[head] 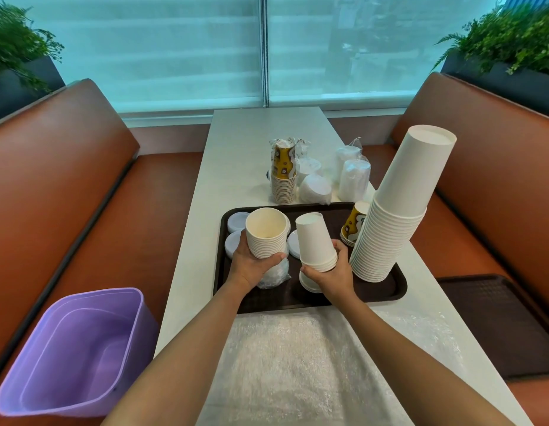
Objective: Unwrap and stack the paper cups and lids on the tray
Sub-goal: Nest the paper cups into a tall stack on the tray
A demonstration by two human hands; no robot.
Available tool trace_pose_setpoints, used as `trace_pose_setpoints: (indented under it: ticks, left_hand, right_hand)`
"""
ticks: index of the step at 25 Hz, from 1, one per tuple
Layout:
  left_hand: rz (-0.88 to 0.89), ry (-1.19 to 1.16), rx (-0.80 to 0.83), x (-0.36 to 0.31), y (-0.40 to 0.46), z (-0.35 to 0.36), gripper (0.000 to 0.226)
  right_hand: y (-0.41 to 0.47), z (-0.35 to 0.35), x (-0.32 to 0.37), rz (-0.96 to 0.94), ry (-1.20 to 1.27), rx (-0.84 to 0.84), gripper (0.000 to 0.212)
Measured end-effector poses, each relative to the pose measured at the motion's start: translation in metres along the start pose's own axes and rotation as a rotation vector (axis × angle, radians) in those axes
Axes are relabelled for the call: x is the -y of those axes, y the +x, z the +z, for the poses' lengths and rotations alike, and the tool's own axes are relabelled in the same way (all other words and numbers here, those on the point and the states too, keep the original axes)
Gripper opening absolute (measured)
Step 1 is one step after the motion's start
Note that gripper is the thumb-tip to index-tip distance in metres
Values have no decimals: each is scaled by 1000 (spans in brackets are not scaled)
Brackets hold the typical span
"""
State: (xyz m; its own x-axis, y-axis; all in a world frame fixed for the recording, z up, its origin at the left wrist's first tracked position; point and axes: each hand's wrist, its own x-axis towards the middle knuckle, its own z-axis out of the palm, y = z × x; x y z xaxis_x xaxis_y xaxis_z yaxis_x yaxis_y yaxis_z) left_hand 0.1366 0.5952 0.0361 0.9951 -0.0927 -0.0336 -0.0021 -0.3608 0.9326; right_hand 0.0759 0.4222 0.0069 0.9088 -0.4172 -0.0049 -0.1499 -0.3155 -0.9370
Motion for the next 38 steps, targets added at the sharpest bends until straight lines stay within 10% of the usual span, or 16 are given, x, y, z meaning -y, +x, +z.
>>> trace_pose_setpoints:
  ticks: [10, 15, 17, 22, 38]
  left_hand:
    - [-4, -26, -5, -1, -3, -1, 90]
    - [-8, -51, -7, -1, -3, -1, 88]
    - [11, -91, -10, -4, -3, 0, 81]
    - [14, 7, -16, -7, -5, 0, 85]
    - [-29, 51, 13, -7, -4, -2, 95]
  right_hand:
    - [3, -1, -19, 152, -379, 154, 102]
    - [-14, 0, 41, -544, -253, -218, 79]
    - [-8, -4, 85, -741, -344, -26, 65]
    - [23, 15, 173, -445, -944, 647, 87]
    - [32, 14, 210, -453, -1148, 772, 80]
